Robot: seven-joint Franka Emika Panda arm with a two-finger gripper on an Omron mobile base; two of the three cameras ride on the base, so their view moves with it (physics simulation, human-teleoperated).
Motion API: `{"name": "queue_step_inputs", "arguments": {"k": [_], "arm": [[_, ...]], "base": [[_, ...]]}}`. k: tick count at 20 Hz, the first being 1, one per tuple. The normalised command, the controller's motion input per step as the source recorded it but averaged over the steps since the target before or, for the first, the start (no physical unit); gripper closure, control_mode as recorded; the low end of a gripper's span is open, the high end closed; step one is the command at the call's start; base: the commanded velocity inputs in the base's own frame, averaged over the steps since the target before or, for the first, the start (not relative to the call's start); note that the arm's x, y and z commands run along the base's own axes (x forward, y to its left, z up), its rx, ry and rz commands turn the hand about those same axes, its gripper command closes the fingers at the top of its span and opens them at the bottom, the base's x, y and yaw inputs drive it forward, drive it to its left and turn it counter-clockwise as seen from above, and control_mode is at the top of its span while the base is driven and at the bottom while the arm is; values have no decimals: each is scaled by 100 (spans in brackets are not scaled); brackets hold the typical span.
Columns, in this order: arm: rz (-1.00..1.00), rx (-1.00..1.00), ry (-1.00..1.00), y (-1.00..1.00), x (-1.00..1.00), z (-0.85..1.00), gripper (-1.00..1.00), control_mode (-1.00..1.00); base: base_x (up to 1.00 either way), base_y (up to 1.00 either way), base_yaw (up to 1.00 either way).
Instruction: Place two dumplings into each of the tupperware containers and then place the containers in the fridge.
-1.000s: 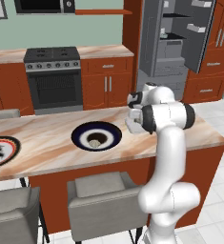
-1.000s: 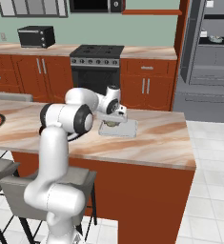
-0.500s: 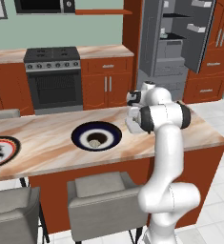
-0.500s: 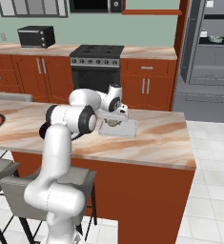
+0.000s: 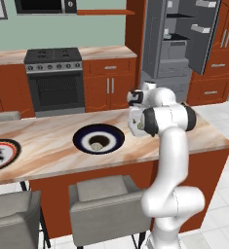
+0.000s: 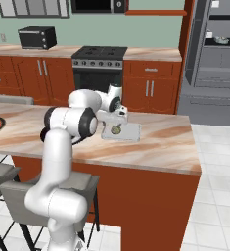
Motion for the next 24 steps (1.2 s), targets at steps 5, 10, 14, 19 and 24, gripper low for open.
{"name": "queue_step_inputs", "arguments": {"k": [5, 10, 14, 19, 24], "arm": [[5, -3, -4, 79, -97, -2, -100, -100], [4, -9, -1, 100, -86, 3, -100, -100], [0, -6, 3, 100, -36, 20, -100, -100], [0, 0, 9, 91, -12, 50, -100, -100], [0, 0, 17, 55, -14, 20, -100, -100]], "base": [[0, 0, 0], [0, 0, 0], [0, 0, 0], [0, 0, 0], [0, 0, 0]]}}
